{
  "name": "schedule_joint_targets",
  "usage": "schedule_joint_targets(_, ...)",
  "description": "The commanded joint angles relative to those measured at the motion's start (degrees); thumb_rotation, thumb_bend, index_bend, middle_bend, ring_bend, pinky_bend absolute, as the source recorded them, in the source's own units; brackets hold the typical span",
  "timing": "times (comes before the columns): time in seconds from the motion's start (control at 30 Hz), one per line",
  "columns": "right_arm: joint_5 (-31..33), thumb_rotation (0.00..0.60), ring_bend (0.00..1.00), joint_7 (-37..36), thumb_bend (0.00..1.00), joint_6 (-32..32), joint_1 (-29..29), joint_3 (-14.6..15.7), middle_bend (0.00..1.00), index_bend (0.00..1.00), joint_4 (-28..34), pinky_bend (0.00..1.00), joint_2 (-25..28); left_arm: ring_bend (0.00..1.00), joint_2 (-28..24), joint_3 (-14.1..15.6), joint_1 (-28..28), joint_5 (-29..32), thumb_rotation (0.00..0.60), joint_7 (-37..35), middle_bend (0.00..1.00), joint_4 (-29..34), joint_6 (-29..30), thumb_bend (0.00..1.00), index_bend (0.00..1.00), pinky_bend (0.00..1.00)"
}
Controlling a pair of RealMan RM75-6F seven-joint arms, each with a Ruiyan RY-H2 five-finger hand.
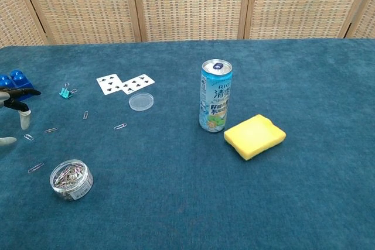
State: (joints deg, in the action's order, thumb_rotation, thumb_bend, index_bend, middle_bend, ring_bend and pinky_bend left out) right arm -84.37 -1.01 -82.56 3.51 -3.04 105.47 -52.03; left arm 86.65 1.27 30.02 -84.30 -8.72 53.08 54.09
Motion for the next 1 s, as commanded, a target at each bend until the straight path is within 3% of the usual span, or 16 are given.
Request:
schedule_joint_targets(0.03, 0.0, 0.600, 0.00, 0.0, 0.00, 0.0, 0.0, 0.0, 0.00, 0.05, 0.0, 0.00, 0.0, 0.00, 0.7, -0.4, 0.3, 0.5, 0.600, 0.3, 0.00, -0.5, -0.6, 0.34, 0.48, 0.00)
schedule_joint_targets(1.0, 0.2, 0.600, 0.00, -0.2, 0.00, 0.4, 0.2, 0.0, 0.00, 0.05, 0.0, 0.00, 0.0, 0.00, 4.0, -0.5, 0.7, 1.0, 0.600, 1.5, 0.00, -2.5, -1.7, 0.38, 0.53, 0.00)
